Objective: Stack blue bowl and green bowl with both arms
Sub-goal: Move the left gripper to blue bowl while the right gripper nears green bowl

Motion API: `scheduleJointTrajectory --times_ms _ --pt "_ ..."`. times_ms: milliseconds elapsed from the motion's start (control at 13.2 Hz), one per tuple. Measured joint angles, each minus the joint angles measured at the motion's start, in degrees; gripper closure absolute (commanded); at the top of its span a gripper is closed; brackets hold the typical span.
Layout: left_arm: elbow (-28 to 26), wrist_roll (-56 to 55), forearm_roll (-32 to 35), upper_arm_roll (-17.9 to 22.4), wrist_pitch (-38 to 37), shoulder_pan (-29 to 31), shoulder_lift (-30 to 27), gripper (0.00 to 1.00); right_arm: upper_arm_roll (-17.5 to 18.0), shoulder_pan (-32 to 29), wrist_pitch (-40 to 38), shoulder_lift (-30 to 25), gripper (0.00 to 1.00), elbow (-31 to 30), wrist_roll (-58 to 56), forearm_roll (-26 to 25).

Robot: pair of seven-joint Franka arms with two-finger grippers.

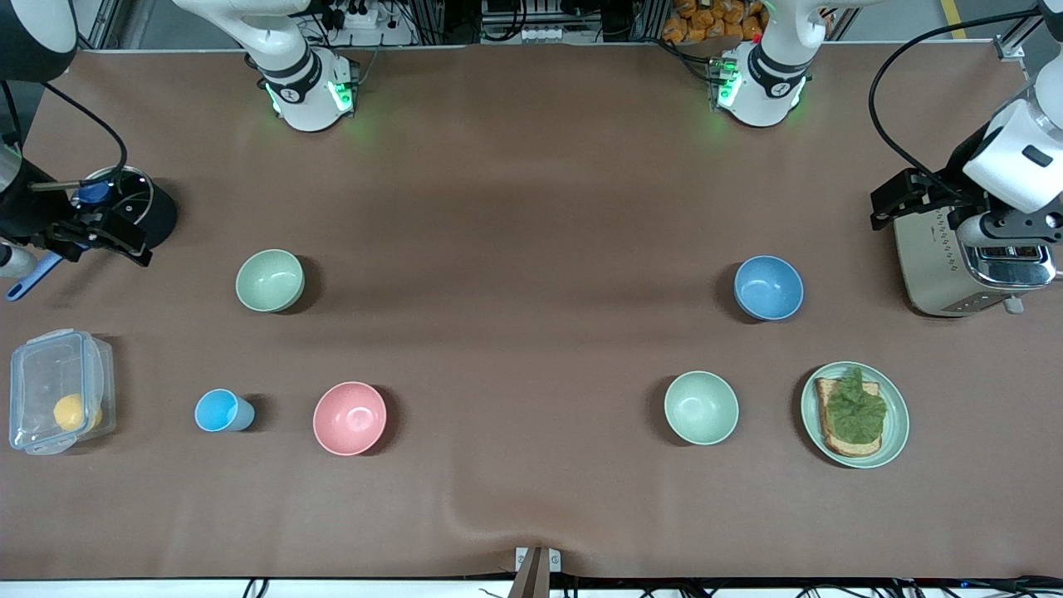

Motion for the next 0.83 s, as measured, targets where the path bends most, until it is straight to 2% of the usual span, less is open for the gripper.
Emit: scheduleJointTrajectory --times_ms 530,833 --pt "-0.25 0.01 0.00 -0.02 -0.04 -0.06 0.00 0.00 0.07 0.00 -0.75 0.00 0.00 0.00 0.02 0.00" --pt "-1.11 0.04 0.00 -0.03 -0.03 -0.05 3.00 0.00 0.31 0.05 -1.00 0.03 0.00 -0.01 0.02 0.00"
